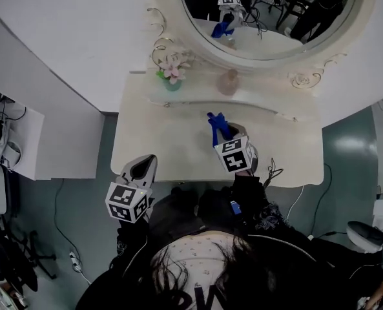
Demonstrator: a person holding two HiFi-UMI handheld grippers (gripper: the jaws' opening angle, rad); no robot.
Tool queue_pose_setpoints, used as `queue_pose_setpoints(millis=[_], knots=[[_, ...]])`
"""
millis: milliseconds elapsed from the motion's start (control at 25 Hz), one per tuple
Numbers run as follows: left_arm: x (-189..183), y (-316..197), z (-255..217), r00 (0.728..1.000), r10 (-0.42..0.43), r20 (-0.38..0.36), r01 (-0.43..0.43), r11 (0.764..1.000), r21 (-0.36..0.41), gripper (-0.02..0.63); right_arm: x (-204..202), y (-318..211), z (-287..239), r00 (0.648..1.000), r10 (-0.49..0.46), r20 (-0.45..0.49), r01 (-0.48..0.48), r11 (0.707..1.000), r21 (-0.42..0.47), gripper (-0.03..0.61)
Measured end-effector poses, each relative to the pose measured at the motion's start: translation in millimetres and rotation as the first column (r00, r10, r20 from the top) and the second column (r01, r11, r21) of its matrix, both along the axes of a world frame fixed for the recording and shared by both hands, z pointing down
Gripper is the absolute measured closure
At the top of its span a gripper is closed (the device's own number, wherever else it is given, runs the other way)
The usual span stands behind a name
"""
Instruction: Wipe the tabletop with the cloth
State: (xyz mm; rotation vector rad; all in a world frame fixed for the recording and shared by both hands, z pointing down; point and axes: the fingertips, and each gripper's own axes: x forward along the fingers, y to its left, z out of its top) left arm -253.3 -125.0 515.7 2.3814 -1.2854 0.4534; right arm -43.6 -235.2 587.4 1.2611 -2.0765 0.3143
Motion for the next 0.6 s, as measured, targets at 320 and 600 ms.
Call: queue_pose_setpoints(millis=[320,600], knots=[[-59,11,8,1.000,-0.016,0.002,0.016,1.000,-0.014,0.614,-159,19,28,0.970,-0.244,0.003,0.244,0.969,-0.045,0.502],[-123,28,12,0.993,-0.116,0.010,0.116,0.993,-0.030,0.614,-287,38,42,0.900,-0.436,0.012,0.436,0.898,-0.059,0.502]])
